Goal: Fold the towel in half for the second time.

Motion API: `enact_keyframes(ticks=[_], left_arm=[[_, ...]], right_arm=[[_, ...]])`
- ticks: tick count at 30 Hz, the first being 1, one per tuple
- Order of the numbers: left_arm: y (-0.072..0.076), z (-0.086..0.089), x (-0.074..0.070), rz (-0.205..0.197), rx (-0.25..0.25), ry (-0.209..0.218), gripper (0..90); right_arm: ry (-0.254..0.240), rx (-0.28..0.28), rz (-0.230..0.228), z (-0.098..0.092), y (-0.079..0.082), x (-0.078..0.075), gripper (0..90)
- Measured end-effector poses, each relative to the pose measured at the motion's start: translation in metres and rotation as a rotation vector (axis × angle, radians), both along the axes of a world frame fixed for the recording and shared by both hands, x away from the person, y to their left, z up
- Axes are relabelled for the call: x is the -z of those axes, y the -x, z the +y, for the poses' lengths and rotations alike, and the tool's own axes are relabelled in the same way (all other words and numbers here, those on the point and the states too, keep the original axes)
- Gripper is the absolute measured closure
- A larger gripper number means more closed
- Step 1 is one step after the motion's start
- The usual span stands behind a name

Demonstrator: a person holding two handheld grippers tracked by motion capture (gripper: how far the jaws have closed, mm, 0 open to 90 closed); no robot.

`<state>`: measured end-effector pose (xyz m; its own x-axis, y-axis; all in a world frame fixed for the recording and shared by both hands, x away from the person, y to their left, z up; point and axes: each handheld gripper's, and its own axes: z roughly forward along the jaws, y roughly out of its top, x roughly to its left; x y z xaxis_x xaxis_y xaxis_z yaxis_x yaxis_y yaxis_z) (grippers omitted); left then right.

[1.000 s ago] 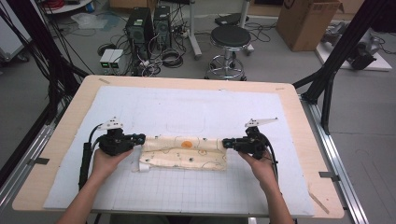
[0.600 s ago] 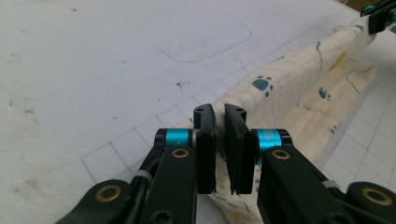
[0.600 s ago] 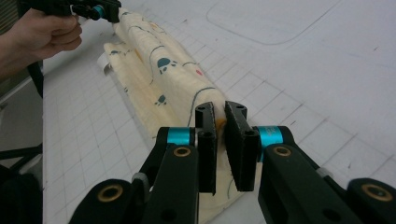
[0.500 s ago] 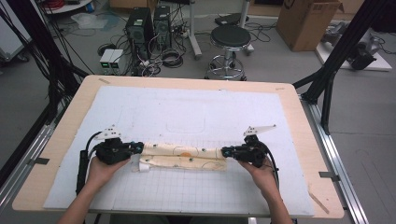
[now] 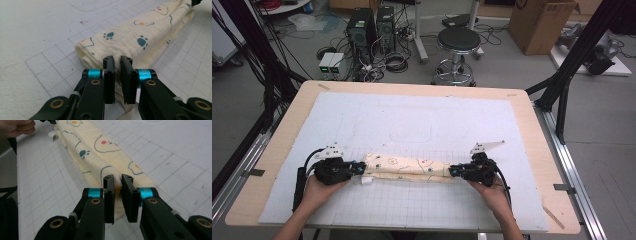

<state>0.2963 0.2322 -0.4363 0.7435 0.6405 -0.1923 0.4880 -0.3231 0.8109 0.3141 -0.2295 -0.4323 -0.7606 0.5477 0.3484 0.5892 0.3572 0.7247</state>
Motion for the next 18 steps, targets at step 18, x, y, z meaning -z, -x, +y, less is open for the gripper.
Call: enact_keyframes(ticks=[18], left_arm=[[-0.005,-0.020,-0.027,-0.037,0.028,0.125,60.4]], right_arm=[[-0.046,-0.013,-0.062,0.024,0.003,-0.037,55.3]])
